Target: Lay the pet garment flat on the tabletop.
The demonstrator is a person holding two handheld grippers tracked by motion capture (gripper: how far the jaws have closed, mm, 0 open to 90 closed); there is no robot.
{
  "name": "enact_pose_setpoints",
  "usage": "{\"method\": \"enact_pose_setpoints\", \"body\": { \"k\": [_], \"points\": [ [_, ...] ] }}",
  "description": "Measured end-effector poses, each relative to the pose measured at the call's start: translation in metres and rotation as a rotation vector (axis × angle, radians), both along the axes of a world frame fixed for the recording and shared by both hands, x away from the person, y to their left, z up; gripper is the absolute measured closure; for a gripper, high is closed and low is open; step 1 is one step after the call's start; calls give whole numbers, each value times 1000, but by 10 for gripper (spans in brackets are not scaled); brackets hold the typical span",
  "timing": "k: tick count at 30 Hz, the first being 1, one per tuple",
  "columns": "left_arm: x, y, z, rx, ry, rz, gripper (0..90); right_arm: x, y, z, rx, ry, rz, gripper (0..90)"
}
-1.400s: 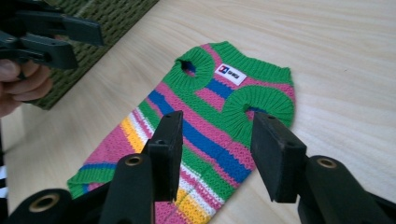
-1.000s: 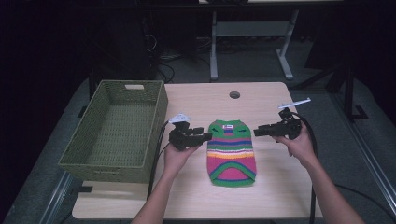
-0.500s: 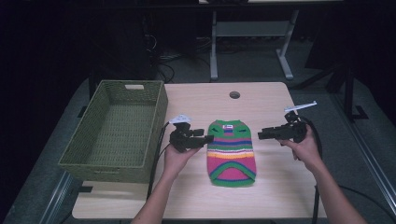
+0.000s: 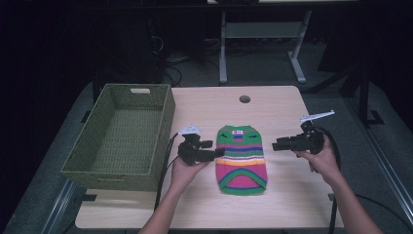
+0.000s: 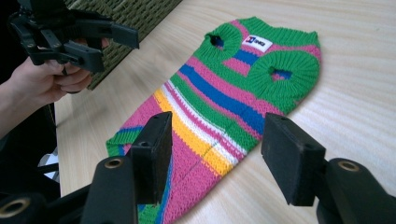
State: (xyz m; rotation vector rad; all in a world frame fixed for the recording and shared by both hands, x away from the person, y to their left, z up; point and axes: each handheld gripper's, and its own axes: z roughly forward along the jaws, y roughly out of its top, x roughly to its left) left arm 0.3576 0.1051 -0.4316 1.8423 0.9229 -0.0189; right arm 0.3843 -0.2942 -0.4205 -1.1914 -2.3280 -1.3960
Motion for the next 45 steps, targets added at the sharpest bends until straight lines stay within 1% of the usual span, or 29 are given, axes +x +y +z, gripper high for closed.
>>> {"method": "enact_pose_setpoints", "body": {
  "k": [3,6,7,8,11,16,18,22,24,26,27,29,32,34,35,37,38,39,41,45],
  "points": [
    [-3,1,-1,2,2,-1,267,-4,-3,-1,-7,1,-2,418],
    [-7,1,-2,3,4,-4,263,-8,-6,-2,-1,-14,0,413],
    [-8,1,-3,8,5,-6,258,-11,-7,-2,-4,-6,-4,410],
    [-9,1,-3,6,7,-7,255,-12,-8,-2,-3,-11,-4,408],
    [-13,0,-5,15,7,-18,249,-18,-12,-5,-11,-13,-8,401],
    [-20,1,-6,29,5,-28,244,-25,-18,-9,-10,-15,-12,390],
    [-22,2,-6,35,8,-32,236,-29,-21,-10,-16,-11,-15,387],
    [-27,3,-7,22,18,-41,234,-35,-24,-12,-11,-17,-23,378],
    [-30,3,-6,26,14,-47,234,-38,-25,-13,-12,-18,-18,371],
    [-32,3,-6,23,13,-51,231,-41,-25,-13,-25,-24,-18,367],
    [-34,3,-6,23,13,-52,231,-43,-25,-14,-22,-19,-17,367],
    [-37,3,-6,28,8,-57,230,-47,-25,-15,-30,-27,-14,366],
    [-42,4,-6,34,6,-69,230,-53,-26,-17,-40,-23,-13,360],
    [-44,5,-6,30,7,-75,230,-57,-28,-19,-35,-34,-15,359],
    [-46,5,-7,26,7,-75,230,-60,-28,-20,-33,-31,-16,359],
    [-48,5,-7,38,2,-81,230,-64,-30,-22,-35,-34,-16,357],
    [-49,6,-8,36,7,-80,230,-66,-30,-23,-43,-28,-17,353],
    [-50,7,-9,36,9,-81,230,-68,-31,-23,-48,-32,-18,355],
    [-52,8,-10,38,10,-82,229,-71,-32,-24,-38,-36,-19,355],
    [-56,11,-12,35,20,-91,231,-78,-34,-27,-41,-34,-20,354]
  ]
}}
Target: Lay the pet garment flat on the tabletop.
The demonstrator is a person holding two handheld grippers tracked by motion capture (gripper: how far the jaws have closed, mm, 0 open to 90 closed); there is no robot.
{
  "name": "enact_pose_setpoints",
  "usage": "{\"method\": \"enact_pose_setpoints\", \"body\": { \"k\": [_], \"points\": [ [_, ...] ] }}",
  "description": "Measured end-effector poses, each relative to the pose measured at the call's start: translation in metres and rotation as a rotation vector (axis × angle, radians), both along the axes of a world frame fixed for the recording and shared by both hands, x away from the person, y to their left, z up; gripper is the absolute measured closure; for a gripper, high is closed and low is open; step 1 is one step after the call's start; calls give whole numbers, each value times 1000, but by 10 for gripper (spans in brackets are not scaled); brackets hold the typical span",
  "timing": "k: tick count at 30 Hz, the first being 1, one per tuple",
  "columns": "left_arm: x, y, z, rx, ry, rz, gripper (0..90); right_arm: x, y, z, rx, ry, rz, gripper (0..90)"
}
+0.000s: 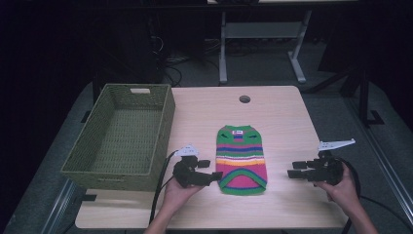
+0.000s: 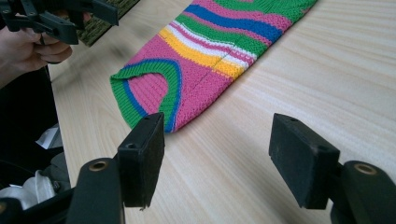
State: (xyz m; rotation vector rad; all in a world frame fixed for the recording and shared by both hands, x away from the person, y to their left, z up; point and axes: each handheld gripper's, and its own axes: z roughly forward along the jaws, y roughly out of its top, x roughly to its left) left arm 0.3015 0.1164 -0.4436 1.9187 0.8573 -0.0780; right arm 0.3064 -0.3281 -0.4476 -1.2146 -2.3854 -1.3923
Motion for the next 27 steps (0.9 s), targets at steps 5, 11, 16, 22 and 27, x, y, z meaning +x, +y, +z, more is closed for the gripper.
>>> {"method": "enact_pose_setpoints", "body": {
  "k": [5,11,16,22,27],
  "points": [
    [-8,2,1,-2,-6,-12,233,-10,-3,-3,8,2,-10,353],
    [-17,5,-1,0,-10,-23,231,-27,-10,-7,24,0,-33,349],
    [-25,6,-1,37,-34,-44,232,-40,-13,-12,25,-6,-51,344],
    [-42,16,-1,3,-30,-50,230,-59,-18,-14,61,-29,-97,341],
    [-66,22,-4,12,-35,-56,229,-84,-18,-21,132,-88,-166,354]
  ]
}}
